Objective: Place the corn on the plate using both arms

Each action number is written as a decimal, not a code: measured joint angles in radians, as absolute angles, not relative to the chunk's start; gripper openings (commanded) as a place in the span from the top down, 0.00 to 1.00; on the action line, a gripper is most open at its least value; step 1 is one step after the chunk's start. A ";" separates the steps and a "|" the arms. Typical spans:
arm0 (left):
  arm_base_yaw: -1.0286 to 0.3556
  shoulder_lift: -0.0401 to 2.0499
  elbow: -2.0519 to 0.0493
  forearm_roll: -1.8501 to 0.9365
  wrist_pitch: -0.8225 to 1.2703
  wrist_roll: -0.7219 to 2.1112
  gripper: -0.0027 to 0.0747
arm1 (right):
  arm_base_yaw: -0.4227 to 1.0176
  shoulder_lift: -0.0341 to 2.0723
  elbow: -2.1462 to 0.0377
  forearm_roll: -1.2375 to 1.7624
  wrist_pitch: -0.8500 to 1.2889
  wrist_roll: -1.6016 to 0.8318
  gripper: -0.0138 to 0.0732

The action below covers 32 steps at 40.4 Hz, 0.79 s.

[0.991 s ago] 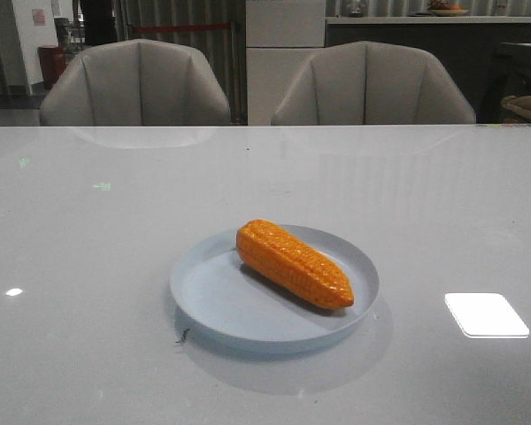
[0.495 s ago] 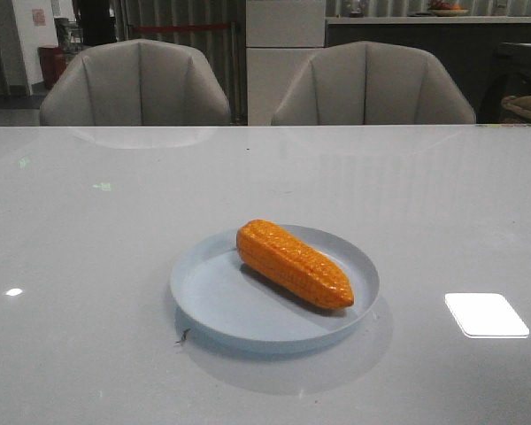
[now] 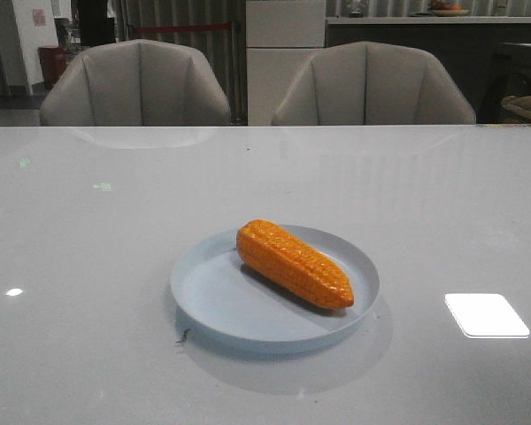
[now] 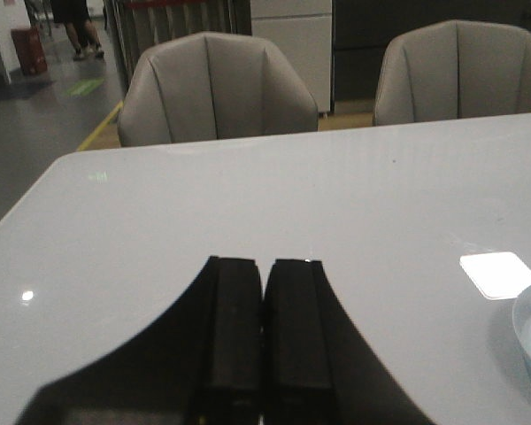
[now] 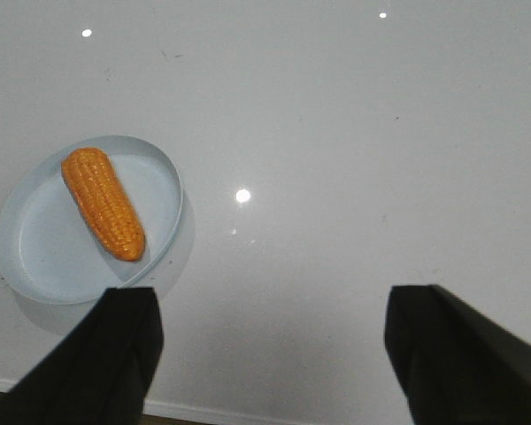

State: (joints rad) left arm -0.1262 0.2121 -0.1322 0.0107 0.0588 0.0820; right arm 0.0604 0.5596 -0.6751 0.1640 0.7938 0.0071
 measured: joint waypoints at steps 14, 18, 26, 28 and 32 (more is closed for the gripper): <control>-0.080 -0.006 0.010 -0.026 0.010 0.082 0.84 | 0.060 0.560 -0.675 0.164 0.794 0.007 0.13; -0.031 -0.006 0.010 -0.030 0.031 0.082 0.84 | 0.060 0.560 -0.675 0.164 0.794 0.007 0.13; 0.024 -0.006 0.010 -0.030 0.031 0.082 0.84 | 0.060 0.560 -0.675 0.164 0.794 0.007 0.13; 0.024 -0.006 0.010 -0.030 0.031 0.082 0.84 | 0.060 0.560 -0.675 0.164 0.794 0.007 0.13; 0.024 -0.006 0.010 -0.030 0.031 0.082 0.84 | 0.060 0.560 -0.675 0.164 0.794 0.007 0.13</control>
